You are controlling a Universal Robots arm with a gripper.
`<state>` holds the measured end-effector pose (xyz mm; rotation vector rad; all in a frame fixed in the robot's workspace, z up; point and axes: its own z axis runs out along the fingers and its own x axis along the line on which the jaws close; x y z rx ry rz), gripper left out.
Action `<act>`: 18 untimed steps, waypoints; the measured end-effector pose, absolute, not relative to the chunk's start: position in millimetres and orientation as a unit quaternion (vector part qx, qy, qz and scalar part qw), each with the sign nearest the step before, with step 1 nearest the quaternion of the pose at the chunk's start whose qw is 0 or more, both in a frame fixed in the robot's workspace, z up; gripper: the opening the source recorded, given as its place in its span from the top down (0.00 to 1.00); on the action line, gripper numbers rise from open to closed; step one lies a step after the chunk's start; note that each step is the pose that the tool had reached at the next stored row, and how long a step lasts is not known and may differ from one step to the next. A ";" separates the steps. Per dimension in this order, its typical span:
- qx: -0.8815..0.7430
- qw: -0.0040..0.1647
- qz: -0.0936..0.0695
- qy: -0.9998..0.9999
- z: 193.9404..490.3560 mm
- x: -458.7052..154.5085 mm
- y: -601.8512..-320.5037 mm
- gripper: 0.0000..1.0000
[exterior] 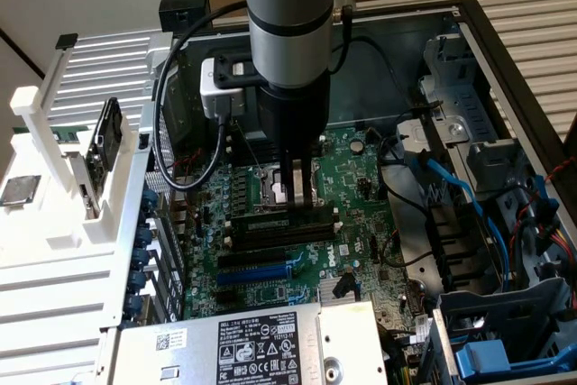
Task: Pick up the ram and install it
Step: 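Insert the ram into the slot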
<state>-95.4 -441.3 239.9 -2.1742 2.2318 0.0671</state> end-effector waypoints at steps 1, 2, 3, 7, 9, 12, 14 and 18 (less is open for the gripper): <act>-0.697 0.013 0.022 0.717 239.9 -95.4 -441.3 0.88; -0.696 0.013 0.021 0.718 239.9 -95.4 -441.3 0.88; -0.696 0.013 0.021 0.718 239.9 -95.4 -441.3 0.88; -0.696 0.013 0.021 0.718 239.7 -96.2 -441.5 0.88; -0.696 0.013 0.021 0.718 239.6 -96.2 -441.9 0.88; -0.696 0.013 0.021 0.718 239.7 -96.2 -442.3 0.88; -0.696 0.013 0.021 0.717 239.6 -96.2 -442.6 0.88; -0.697 0.012 0.021 0.716 239.7 -96.2 -442.7 0.88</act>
